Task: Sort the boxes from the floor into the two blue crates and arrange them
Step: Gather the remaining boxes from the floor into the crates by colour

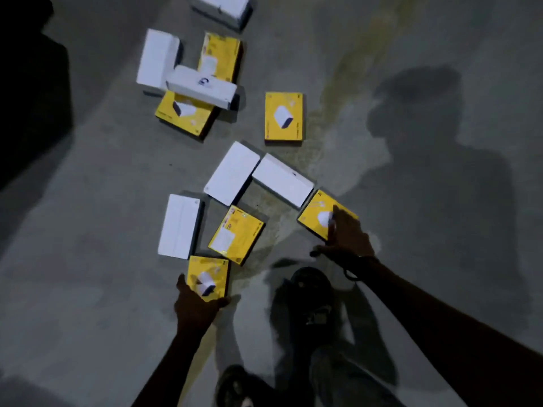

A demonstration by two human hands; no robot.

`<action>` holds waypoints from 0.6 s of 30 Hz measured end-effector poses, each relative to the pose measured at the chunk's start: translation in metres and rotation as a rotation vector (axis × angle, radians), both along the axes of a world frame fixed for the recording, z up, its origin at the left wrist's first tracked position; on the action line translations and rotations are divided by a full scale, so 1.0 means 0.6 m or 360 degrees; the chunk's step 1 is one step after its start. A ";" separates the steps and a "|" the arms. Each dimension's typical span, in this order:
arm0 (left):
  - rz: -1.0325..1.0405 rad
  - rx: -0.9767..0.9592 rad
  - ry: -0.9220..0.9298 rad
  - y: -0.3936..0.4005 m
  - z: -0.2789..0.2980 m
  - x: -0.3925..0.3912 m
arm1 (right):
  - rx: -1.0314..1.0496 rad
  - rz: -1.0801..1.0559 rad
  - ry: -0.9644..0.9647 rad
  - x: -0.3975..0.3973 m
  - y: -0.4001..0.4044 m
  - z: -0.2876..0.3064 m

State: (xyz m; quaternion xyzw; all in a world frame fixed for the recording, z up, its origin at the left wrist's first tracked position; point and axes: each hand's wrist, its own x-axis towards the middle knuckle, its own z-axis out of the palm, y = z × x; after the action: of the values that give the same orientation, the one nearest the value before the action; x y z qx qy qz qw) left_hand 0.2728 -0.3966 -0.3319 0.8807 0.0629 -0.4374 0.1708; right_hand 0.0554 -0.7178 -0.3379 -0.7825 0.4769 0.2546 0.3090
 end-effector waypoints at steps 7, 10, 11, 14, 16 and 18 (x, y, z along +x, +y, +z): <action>-0.0163 0.0308 -0.0231 0.022 -0.133 0.002 | -0.0285 -0.0102 0.0121 -0.001 -0.018 -0.089; -0.0053 0.0313 -0.0204 0.038 -0.149 0.011 | -0.0343 -0.0007 0.0275 0.013 -0.035 -0.079; -0.0071 0.0369 -0.0169 0.036 -0.152 0.017 | -0.0378 0.0045 0.0325 0.017 -0.040 -0.075; 0.0018 0.0536 0.0015 0.038 -0.154 0.024 | -0.0313 -0.0064 0.0159 0.023 -0.039 -0.063; 0.0256 0.0270 0.0082 0.041 -0.135 0.001 | -0.0179 -0.0195 -0.0018 0.022 -0.023 -0.046; 0.0529 -0.0066 -0.0024 0.050 -0.105 -0.032 | -0.0071 -0.0229 -0.0085 0.024 0.002 -0.010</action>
State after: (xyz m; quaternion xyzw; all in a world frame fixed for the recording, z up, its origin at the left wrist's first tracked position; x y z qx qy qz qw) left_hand 0.2534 -0.3666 -0.3948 0.8577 0.1974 -0.3976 0.2595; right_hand 0.0697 -0.7167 -0.3439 -0.7594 0.5291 0.2000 0.3215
